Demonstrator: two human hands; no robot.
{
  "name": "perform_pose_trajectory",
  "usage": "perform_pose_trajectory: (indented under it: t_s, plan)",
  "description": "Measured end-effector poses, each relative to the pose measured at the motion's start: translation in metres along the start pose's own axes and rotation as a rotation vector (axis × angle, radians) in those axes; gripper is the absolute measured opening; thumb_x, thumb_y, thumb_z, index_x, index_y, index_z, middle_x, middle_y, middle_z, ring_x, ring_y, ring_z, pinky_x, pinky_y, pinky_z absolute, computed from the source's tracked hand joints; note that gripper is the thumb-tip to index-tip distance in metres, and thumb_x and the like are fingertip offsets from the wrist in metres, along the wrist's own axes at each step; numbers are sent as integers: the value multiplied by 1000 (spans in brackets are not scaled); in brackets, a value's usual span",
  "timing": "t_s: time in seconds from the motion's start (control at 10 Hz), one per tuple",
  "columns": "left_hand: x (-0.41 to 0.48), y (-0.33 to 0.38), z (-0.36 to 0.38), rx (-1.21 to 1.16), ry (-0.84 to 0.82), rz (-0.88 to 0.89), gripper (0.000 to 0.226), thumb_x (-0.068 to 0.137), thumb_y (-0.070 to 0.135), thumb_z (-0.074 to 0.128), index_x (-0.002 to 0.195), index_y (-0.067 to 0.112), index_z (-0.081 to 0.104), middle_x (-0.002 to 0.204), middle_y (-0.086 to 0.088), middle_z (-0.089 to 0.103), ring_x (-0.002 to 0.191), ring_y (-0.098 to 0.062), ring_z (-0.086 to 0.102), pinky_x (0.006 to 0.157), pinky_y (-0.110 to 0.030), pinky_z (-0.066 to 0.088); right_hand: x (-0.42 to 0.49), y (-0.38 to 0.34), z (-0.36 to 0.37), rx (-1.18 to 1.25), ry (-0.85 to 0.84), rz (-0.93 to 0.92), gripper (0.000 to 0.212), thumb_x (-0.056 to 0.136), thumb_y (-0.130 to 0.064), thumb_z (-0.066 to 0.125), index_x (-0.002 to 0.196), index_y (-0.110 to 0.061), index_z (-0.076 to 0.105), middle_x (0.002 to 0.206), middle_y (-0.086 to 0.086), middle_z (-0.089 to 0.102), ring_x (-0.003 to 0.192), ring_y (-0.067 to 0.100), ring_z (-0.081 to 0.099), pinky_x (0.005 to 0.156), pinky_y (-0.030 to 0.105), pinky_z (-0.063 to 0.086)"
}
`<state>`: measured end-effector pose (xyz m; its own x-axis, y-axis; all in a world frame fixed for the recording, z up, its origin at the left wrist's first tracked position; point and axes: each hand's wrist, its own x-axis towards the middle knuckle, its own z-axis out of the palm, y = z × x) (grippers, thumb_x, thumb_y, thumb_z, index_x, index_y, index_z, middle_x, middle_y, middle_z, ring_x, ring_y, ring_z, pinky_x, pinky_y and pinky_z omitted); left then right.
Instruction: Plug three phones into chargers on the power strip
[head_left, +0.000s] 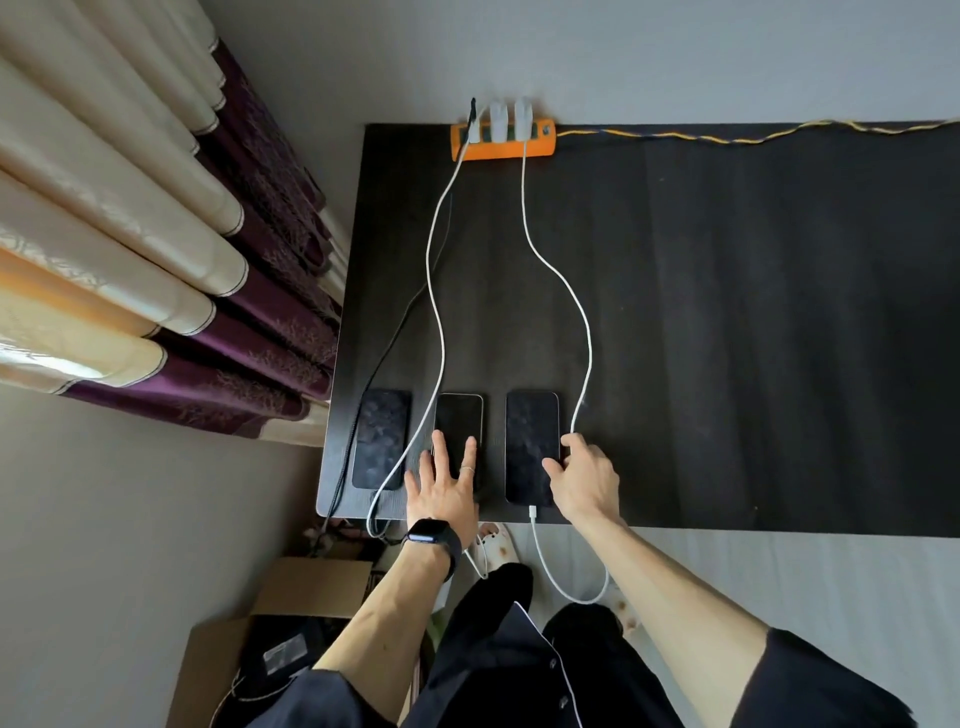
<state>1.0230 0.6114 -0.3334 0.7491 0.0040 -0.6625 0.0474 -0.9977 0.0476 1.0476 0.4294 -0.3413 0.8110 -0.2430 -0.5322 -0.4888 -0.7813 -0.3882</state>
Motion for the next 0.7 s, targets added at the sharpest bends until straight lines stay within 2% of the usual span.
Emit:
perform_pose_trajectory:
  t_s: [0.2,0.4,0.5,0.6,0.7]
  plan:
    - [-1,0,-1,13,-5,3,85,100,28,45,154,30,-21,161,-20,-25,151,-40,-2,121,-55,10,-3,6,4,12,6,-20,40,98,-35,61,134,-22,50,109,8,67,99,30,65,85,42,55]
    - [-1,0,-2,17,-15,5,86,100,28,45,154,30,-22,161,-19,-26,151,-39,-3,121,-56,10,2,5,-1,21,-31,-7,41,97,-37,63,133,-24,50,112,5,70,104,28,66,86,44,57]
    - [1,2,-6,38,-18,-2,86,100,29,45,154,29,-21,161,-20,-25,151,-40,-3,121,-56,10,6,4,-6,-19,-50,-3,38,96,-38,63,130,-26,52,113,4,71,104,30,66,80,40,57]
    - [-2,4,-11,54,-30,-11,84,100,30,45,155,30,-17,162,-19,-20,151,-39,1,121,-54,12,11,2,-17,-69,-130,15,38,96,-33,60,133,-29,53,121,6,70,107,32,65,77,35,52]
    - [-3,11,-21,15,10,-55,76,98,32,45,158,30,-1,165,-16,-3,150,-36,6,120,-53,16,18,11,-32,12,-220,1,42,94,-36,57,134,-28,58,123,1,70,110,27,64,80,31,50]
